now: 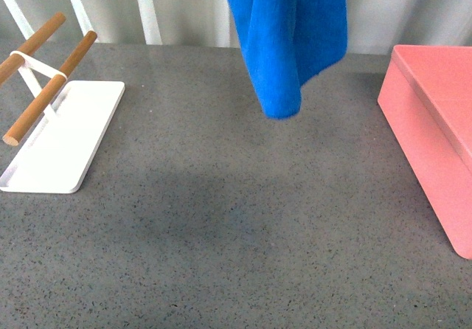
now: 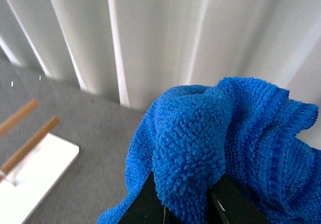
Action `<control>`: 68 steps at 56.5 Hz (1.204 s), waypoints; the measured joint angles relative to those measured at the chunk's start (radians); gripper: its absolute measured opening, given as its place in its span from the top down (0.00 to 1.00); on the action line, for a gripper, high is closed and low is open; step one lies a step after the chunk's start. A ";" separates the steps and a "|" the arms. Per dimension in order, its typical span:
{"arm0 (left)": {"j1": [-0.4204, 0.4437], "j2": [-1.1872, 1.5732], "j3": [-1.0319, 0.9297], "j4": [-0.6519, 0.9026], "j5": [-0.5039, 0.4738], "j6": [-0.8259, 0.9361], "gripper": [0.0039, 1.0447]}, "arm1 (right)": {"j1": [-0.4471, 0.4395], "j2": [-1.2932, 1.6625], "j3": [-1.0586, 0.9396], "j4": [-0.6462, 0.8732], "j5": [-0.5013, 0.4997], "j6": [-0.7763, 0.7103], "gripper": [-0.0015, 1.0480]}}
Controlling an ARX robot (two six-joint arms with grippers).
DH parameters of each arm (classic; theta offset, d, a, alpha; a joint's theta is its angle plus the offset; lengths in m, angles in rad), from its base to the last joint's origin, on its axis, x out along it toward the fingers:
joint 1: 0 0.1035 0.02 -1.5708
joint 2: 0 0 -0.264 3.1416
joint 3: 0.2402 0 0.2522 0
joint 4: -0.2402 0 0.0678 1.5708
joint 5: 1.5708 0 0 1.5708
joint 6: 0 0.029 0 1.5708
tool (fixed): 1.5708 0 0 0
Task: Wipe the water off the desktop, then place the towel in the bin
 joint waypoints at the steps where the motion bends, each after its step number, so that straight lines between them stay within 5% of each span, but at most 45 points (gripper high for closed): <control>1: 0.000 0.000 0.000 0.000 0.000 0.000 0.06 | -0.008 -0.020 -0.003 0.006 -0.001 0.001 0.93; 10: 0.000 0.000 0.000 0.000 0.000 0.000 0.06 | -0.072 -0.152 -0.036 0.035 0.033 0.010 0.93; 25: 0.000 0.000 0.000 0.000 0.000 0.000 0.06 | -0.207 -0.231 -0.154 0.096 0.288 -0.048 0.93; 35: 0.000 -0.002 0.000 0.000 0.001 0.000 0.06 | -0.336 -0.055 -0.111 0.247 0.258 -0.084 0.93; 45: 0.000 -0.002 0.000 0.000 0.000 0.000 0.06 | -0.415 0.026 -0.184 0.230 0.278 -0.102 0.93; 68: 0.000 -0.003 0.000 0.000 0.000 0.000 0.06 | -0.451 -0.063 -0.301 0.221 0.254 -0.100 0.93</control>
